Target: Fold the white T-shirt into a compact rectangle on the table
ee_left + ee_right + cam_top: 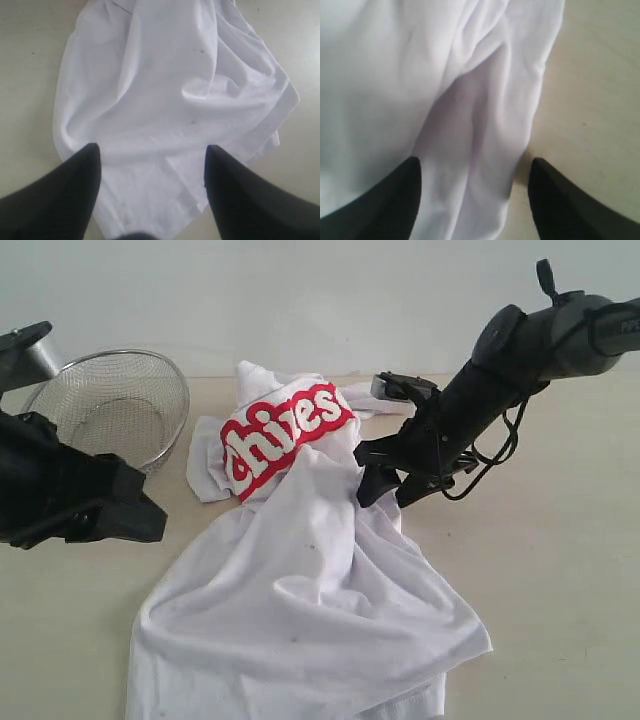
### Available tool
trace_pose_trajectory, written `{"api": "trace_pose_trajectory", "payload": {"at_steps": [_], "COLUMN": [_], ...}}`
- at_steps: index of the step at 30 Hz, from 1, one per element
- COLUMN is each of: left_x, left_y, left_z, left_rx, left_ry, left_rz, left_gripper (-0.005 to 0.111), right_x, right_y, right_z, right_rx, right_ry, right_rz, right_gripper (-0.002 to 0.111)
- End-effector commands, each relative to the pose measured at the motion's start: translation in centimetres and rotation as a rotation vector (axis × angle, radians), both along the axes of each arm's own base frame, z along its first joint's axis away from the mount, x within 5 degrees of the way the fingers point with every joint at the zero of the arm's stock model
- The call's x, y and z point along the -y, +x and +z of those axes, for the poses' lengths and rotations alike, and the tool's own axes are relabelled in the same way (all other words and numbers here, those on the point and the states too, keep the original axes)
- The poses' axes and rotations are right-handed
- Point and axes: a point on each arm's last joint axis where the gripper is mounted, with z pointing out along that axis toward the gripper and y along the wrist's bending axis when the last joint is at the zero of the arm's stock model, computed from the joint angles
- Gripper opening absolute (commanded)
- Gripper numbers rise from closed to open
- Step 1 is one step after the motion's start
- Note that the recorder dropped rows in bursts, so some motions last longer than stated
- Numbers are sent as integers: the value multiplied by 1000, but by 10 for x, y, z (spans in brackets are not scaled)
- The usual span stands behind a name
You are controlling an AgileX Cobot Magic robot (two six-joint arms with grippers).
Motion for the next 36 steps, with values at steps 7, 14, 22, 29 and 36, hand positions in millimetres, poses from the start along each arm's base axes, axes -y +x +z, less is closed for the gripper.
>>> {"api": "trace_pose_trajectory", "payload": {"at_steps": [7,14,22,29,36], "left_x": [0,0,0,0,0], "left_y": [1,1,2,3,4], "left_z": [2,2,3,2,3], "left_rx": [31,35,42,59,73], "left_ry": [-19,-18,-19,-14,-10], "left_rz": [12,11,12,5,-3], "left_gripper": [57,57,57,57,57], "right_x": [3,2,7,54,88], "right_y": [-8,-14,-14,-10,-16], "right_z": [-18,-46,-43,-10,-4], "right_rx": [-95,-206,-237,-193,-246], "right_ry": [-42,-34,-62,-139,-186], "right_rz": [46,56,2,-83,-108], "right_gripper": [58,40,0,0,0]}}
